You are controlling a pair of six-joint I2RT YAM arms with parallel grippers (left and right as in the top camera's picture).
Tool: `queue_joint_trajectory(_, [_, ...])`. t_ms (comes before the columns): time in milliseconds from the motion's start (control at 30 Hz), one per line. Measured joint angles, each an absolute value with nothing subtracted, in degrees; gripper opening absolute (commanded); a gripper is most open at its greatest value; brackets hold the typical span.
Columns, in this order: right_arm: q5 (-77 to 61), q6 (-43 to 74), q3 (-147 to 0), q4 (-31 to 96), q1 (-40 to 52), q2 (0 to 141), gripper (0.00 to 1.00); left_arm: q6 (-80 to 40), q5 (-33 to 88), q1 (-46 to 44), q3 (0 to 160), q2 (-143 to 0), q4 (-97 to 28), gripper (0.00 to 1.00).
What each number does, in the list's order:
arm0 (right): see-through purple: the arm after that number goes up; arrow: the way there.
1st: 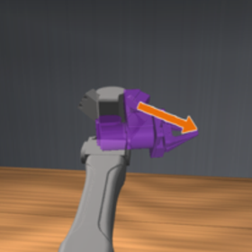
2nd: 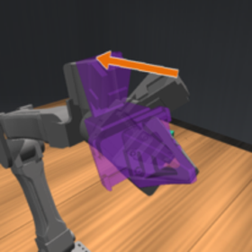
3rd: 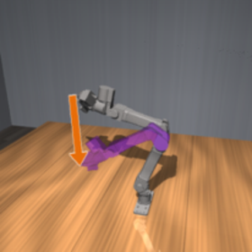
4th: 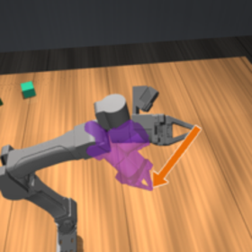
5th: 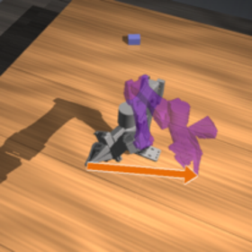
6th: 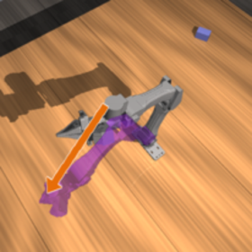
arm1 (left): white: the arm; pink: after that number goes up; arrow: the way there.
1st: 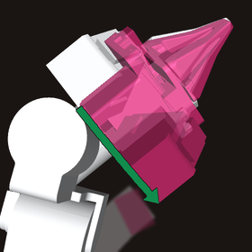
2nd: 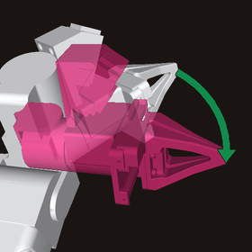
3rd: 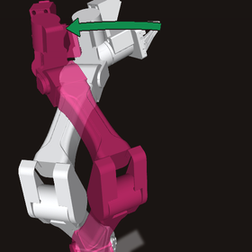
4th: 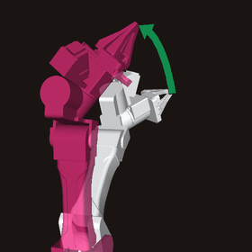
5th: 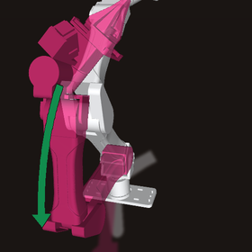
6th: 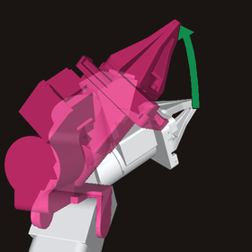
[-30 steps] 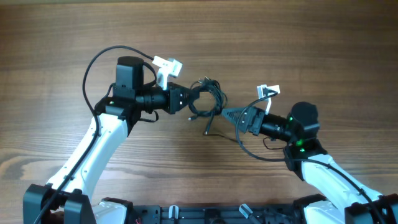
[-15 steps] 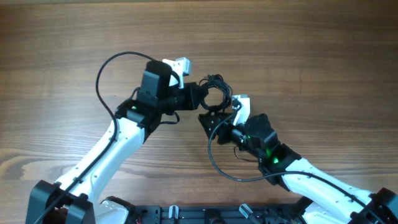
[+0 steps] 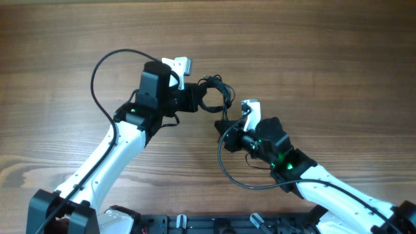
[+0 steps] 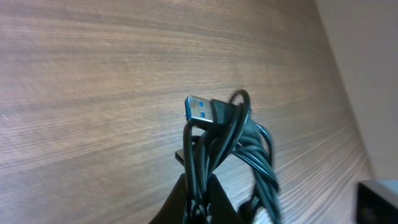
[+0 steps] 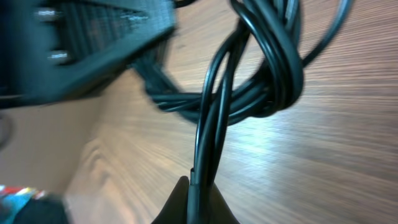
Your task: Untangle cables
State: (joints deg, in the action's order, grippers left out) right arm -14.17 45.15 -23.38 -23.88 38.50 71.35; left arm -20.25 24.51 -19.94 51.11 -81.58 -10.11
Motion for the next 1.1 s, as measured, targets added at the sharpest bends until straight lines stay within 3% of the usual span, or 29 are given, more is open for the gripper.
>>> queue_joint_trajectory(333, [-28.9, 60.9, -23.5, -30.3, 35.0, 69.7, 0.05, -12.5, 28.3, -18.6, 51.1, -81.6, -10.2, 0.04])
queue_joint_trajectory(667, [-34.6, 63.7, -23.5, -38.5, 33.5, 69.7, 0.05, -10.5, 30.2, -18.6, 51.1, -81.6, -11.1, 0.04])
queue_joint_trajectory(1100, [-44.2, 68.1, -23.5, -44.6, 23.7, 69.6, 0.05, -10.6, 35.1, -18.2, 51.1, -81.6, -11.1, 0.04])
